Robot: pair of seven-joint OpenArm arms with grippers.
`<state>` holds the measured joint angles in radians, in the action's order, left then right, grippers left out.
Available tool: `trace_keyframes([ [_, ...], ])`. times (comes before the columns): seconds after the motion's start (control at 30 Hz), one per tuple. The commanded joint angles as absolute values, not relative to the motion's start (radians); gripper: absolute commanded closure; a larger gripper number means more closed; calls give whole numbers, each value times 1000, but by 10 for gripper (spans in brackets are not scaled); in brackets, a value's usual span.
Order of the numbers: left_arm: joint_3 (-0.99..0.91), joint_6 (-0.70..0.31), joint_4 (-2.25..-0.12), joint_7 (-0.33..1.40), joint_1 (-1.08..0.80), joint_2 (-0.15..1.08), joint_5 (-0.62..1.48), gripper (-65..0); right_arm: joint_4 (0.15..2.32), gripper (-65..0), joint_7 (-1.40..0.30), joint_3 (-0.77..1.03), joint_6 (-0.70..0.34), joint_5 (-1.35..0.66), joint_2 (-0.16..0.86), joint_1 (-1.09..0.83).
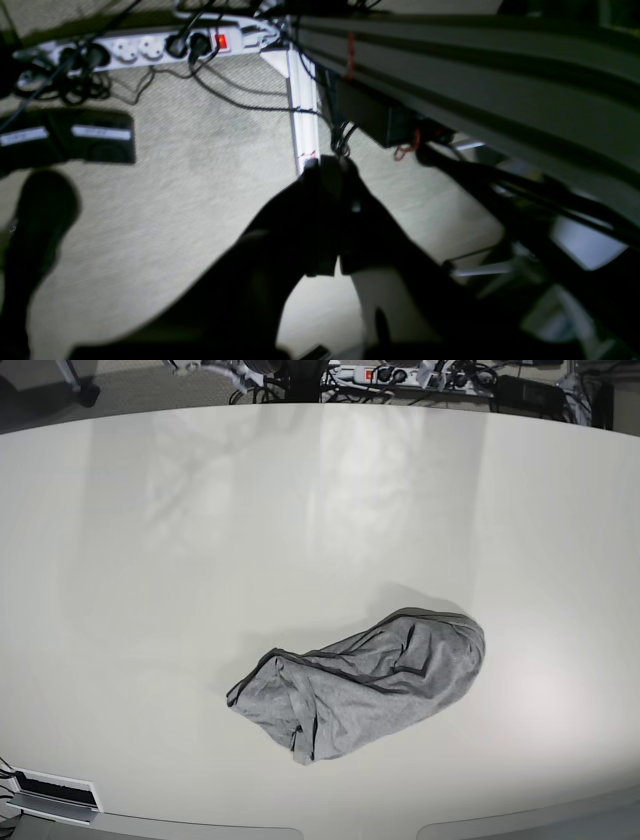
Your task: Layout the t-shirt on the table in an organized manner, then fold the t-shirt properly
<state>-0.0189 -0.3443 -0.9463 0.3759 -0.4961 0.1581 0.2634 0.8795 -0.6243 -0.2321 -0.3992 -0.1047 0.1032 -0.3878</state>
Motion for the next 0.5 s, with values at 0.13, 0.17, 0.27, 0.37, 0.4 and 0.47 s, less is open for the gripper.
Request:
trace_keyframes([
  [0.13,-20,-352,-1196,505,-637,223,373,0,1201,0,-701,-229,-426,-214,179,-579],
  [0.17,-21,-352,-1248,519,-667,236,384,0,1267,0,-701,-229,-423,-214,194,-622],
  [0.27,-21,-352,-1407,540,-752,274,387,0,1467,0,-710,-229,-387,-213,245,-749],
  [0.37,-21,-350,-1564,576,-823,317,387,0,1664,0,-729,-228,-345,-209,299,-867],
  [0.4,-21,-343,-1614,588,-846,330,387,0,1726,0,-731,-228,-329,-209,318,-904],
  [0.47,-22,-330,-1707,608,-890,354,387,0,1847,0,-731,-228,-298,-206,354,-976],
])
